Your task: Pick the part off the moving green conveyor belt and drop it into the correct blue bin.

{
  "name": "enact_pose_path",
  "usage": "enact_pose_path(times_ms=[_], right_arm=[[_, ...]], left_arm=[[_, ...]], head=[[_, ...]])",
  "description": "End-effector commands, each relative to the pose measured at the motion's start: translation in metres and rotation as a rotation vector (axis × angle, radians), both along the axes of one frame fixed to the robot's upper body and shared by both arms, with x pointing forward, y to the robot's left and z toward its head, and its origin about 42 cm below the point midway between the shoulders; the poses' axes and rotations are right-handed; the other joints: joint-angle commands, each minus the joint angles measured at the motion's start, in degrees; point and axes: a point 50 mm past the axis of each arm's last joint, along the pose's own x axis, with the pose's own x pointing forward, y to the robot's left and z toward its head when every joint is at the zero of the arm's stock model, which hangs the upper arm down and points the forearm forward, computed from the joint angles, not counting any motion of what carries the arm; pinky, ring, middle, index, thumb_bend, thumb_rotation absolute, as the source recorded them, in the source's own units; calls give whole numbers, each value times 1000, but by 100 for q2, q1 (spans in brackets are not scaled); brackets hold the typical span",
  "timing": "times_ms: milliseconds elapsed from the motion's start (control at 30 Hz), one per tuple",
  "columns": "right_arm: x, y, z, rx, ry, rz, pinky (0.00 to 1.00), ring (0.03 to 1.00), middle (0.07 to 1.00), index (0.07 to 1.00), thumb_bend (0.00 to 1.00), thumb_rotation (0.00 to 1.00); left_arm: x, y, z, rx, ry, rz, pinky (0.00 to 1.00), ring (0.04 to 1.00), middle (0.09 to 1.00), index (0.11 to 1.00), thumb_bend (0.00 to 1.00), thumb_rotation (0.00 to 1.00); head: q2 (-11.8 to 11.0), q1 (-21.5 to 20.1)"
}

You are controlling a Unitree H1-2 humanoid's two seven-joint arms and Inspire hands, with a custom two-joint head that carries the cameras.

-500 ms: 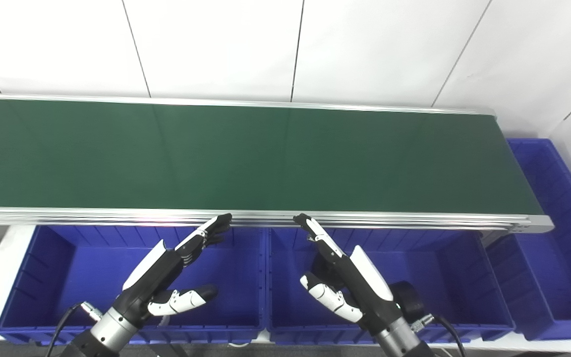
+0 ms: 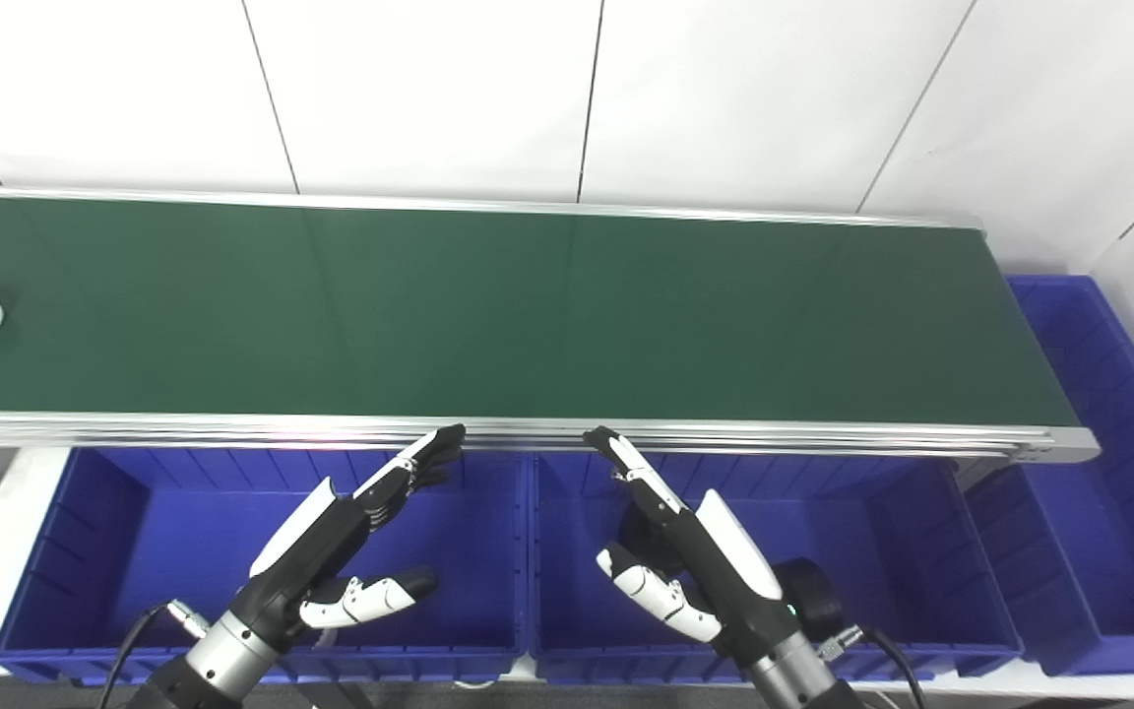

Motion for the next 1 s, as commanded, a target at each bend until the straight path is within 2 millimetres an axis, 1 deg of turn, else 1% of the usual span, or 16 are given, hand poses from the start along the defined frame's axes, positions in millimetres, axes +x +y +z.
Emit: enact_pose_path(times_ms=[0,333,400,433,467,500,533,567,600,667,700,767,800,833,867,967], right_arm=[[4,0,10,22,-43,-2,910,967,995,974,398,976],[5,2,11,23,-42,-1,914,970,996,977,400,970],[5,2,11,20,-40,-2,911,968,995,976,395,963],[4,2,10,21,-38,-2,911,968,995,976,395,963],[4,2,9,22,-36,-1,910,966,995,975,393,955],[3,1,8,20,-35,2,910,966,994,975,392,953],[2,1,7,18,-34,5,911,967,995,977,391,961],[1,0,5,15,-31,7,912,968,995,977,390,964],[0,-1,4,13,-29,8,915,969,996,978,392,974],[-3,-5,-1,7,-29,11,921,973,996,977,379,974],[-5,-6,-2,6,-33,10,921,973,996,977,373,971],[-7,-9,-8,8,-37,4,910,967,992,970,370,967],[-8,-10,-10,9,-38,2,903,963,988,965,371,962],[-8,-11,-14,14,-35,0,901,961,987,964,371,960],[-9,-12,-17,19,-31,0,894,958,986,961,373,955],[-10,-14,-25,22,-22,2,886,955,986,958,375,952]], left_arm=[[6,0,11,-17,-72,-7,915,962,977,960,467,642],[8,1,12,-9,-76,-6,911,959,976,960,478,660],[8,0,12,-13,-75,-8,911,958,975,959,476,657],[7,0,11,-13,-72,-8,911,958,975,959,476,657],[7,0,11,-13,-70,-7,908,955,974,958,472,654],[7,-1,9,-10,-64,-10,908,954,974,958,471,653],[7,-1,8,-8,-60,-13,915,955,976,961,472,644],[6,-3,5,-1,-53,-13,917,955,977,962,472,641],[6,-3,3,3,-49,-14,911,950,974,958,481,644],[4,-7,-4,24,-32,-5,890,938,966,949,497,648],[3,-8,-6,30,-26,-1,880,933,962,944,502,644],[1,-11,-11,33,-13,3,864,923,953,934,507,617],[1,-12,-12,33,-9,5,856,919,948,928,511,592],[1,-13,-14,39,-7,8,854,917,946,926,512,584],[1,-13,-15,47,-6,12,840,908,939,915,516,570],[0,-13,-18,63,-1,18,813,890,931,899,529,546]], head=[[1,7],[10,17],[-11,33],[-103,116],[-103,116],[-223,248],[-243,275],[-388,502],[-388,502],[-806,986],[-844,1018],[-1128,1211],[-1128,1211],[-1360,1329],[-1391,1342],[-1697,1415]])
